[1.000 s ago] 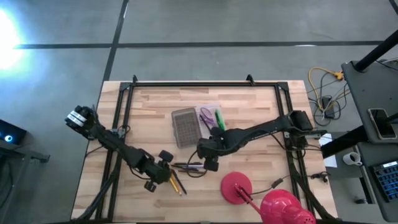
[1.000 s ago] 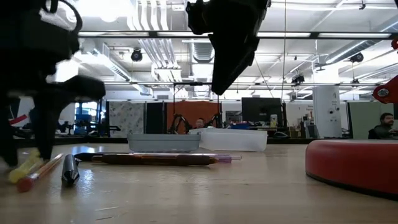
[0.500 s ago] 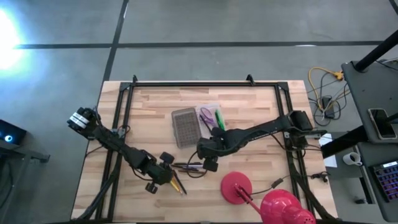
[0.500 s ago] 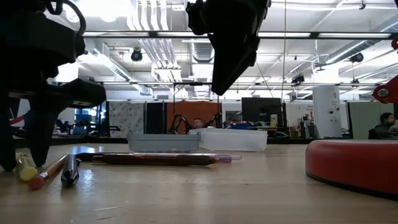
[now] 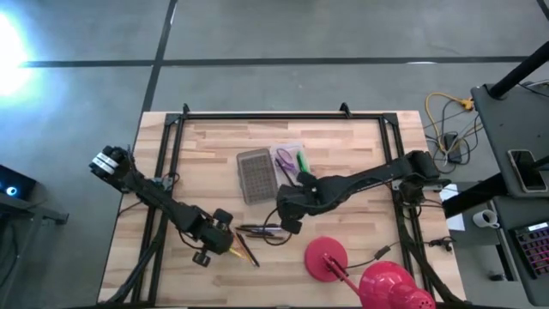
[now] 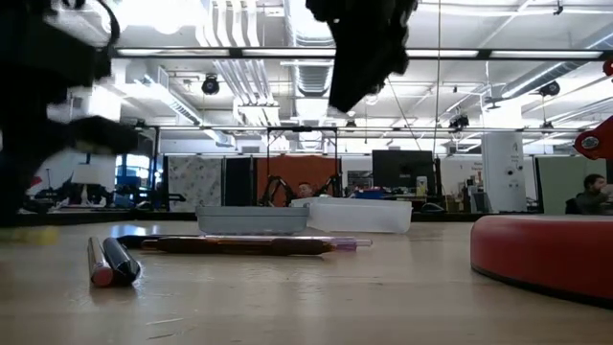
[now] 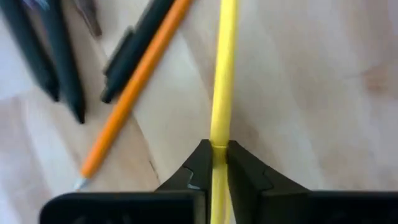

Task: Pick & place school supplies into a supply box
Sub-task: Put the yellow pen into the black supply box

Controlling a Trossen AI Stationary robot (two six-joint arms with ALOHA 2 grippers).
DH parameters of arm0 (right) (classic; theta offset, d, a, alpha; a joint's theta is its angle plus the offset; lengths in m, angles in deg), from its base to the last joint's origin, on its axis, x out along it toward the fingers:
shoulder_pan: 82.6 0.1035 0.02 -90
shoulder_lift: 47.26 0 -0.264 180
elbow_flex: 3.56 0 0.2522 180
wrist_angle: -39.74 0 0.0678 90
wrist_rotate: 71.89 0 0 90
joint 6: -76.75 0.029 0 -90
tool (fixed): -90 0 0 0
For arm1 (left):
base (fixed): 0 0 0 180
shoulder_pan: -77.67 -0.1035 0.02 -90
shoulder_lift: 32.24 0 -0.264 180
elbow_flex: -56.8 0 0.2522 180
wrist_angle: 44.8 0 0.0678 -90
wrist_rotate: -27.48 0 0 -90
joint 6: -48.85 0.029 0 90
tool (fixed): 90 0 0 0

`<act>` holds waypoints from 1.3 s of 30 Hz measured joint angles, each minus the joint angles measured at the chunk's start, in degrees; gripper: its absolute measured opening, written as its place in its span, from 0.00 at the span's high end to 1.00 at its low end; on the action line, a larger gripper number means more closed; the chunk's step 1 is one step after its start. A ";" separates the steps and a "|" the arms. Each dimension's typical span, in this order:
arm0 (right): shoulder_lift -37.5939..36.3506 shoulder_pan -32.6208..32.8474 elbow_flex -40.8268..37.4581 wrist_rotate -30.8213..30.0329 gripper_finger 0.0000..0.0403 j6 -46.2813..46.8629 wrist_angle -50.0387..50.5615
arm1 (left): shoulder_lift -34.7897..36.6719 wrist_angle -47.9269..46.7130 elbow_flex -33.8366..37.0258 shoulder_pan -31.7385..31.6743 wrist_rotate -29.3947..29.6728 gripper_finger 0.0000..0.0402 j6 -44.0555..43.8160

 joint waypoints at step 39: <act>-9.04 4.28 -10.38 -12.46 0.76 21.18 5.79 | 3.38 -5.28 -5.16 2.51 0.86 0.60 4.90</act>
